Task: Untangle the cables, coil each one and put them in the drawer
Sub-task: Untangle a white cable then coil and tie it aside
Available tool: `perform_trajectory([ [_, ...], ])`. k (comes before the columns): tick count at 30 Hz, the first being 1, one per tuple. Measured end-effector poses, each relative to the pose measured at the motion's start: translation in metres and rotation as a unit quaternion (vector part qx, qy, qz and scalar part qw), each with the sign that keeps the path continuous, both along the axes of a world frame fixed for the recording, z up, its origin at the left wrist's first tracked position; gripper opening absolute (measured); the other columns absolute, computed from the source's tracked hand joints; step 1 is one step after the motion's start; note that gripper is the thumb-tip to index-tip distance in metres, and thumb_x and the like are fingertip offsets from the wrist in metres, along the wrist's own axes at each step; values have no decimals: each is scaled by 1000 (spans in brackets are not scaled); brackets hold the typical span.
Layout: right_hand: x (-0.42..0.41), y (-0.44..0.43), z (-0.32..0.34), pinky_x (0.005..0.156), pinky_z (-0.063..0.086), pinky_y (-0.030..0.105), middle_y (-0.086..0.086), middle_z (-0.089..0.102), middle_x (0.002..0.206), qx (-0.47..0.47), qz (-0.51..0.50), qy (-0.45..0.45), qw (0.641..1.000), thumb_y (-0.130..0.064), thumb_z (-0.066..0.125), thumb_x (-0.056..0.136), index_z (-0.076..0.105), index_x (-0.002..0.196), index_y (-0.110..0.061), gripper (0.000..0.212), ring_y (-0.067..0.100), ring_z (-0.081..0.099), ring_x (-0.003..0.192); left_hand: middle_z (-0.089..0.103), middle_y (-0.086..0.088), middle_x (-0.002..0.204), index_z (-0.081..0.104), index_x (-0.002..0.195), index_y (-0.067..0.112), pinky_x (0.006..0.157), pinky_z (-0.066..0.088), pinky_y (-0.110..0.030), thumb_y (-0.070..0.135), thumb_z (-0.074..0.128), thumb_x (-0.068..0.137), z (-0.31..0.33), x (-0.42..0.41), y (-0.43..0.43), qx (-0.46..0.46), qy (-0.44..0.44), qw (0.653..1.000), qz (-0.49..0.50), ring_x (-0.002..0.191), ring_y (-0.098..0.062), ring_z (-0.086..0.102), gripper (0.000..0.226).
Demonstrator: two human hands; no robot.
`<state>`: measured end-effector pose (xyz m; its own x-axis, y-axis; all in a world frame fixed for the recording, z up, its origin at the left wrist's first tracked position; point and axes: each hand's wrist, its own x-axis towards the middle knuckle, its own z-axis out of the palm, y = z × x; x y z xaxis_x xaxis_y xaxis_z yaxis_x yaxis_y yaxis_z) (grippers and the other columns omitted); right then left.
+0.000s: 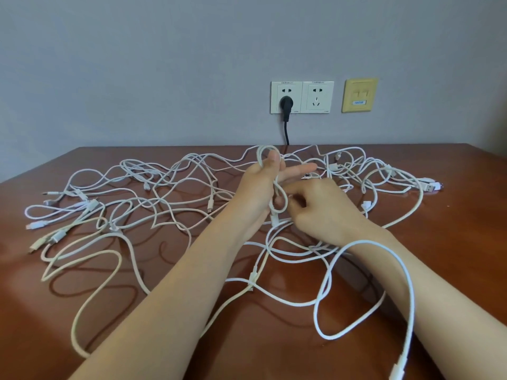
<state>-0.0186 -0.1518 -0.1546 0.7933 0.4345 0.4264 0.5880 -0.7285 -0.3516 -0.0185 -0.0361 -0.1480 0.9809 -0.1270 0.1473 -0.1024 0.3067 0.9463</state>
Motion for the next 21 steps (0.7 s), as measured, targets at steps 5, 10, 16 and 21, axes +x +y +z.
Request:
perform_trajectory([
  [5,3,-3,0,63,37,29,-11,42,54,1,44,17,999,-13,53,86,69,95,-22,21,13,38,56,72,0,67,37,76,14,45,34,-23,32,26,102,0,0,0,-15,6,1000,10,64,-22,53,33],
  [10,0,7,-5,61,29,27,-9,40,55,-35,45,42,997,-22,57,86,54,104,-24,18,14,45,62,45,5,40,40,75,13,53,47,-27,29,27,102,7,7,10,-153,27,986,63,42,-9,58,35],
  [16,2,6,-3,59,36,28,-8,50,55,-31,47,124,991,-21,61,84,50,83,-26,12,5,44,53,28,9,38,35,70,17,34,27,-12,32,28,103,8,13,23,-168,59,979,104,29,-5,24,36],
  [21,-6,3,1,58,31,25,-10,48,63,-144,49,74,986,-24,60,83,52,95,-23,14,13,47,68,26,11,38,34,71,20,34,17,-13,28,28,103,8,17,29,-89,47,976,192,31,-4,18,34],
])
